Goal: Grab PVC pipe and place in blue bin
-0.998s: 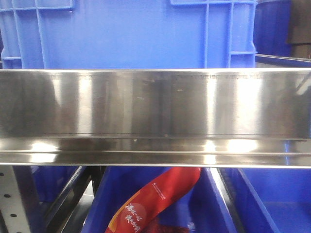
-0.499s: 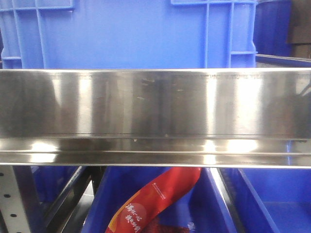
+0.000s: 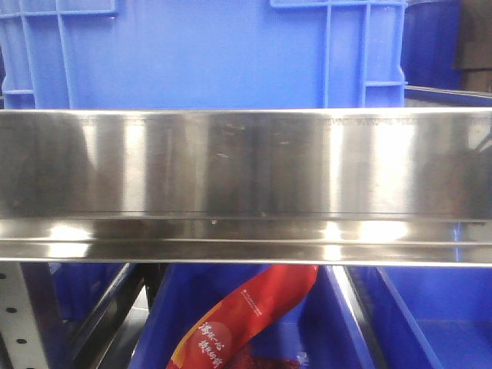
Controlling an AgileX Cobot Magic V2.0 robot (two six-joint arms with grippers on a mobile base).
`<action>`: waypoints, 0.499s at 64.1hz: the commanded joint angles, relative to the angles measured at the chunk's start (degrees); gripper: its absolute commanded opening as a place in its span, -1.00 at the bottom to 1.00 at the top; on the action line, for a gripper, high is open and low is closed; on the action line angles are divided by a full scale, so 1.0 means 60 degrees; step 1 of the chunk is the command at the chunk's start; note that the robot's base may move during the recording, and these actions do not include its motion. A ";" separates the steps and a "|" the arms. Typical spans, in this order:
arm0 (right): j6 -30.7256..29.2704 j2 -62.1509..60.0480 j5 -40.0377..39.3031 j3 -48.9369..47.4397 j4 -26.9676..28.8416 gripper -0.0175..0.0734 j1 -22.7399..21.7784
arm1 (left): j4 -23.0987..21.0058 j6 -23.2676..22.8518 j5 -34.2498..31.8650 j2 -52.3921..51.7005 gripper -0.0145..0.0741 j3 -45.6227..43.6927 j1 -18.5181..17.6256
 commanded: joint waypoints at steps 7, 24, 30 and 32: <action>-0.0027 -0.0016 -0.0134 0.0000 0.0008 -0.97 -0.0055 | -0.0068 -0.0070 -0.0158 -0.0044 -0.92 0.0010 0.0032; -0.0027 -0.0016 -0.0134 0.0000 0.0008 -0.97 -0.0055 | -0.0106 -0.0070 -0.1856 -0.0435 -0.92 0.1496 0.0032; -0.0027 -0.0016 -0.0134 0.0000 0.0008 -0.97 -0.0055 | 0.0670 -0.0070 -0.3005 -0.0939 -0.92 0.2814 0.0008; -0.0027 -0.0016 -0.0134 0.0000 0.0008 -0.97 -0.0055 | 0.1156 -0.0070 -0.3179 -0.1091 -0.92 0.3127 0.0008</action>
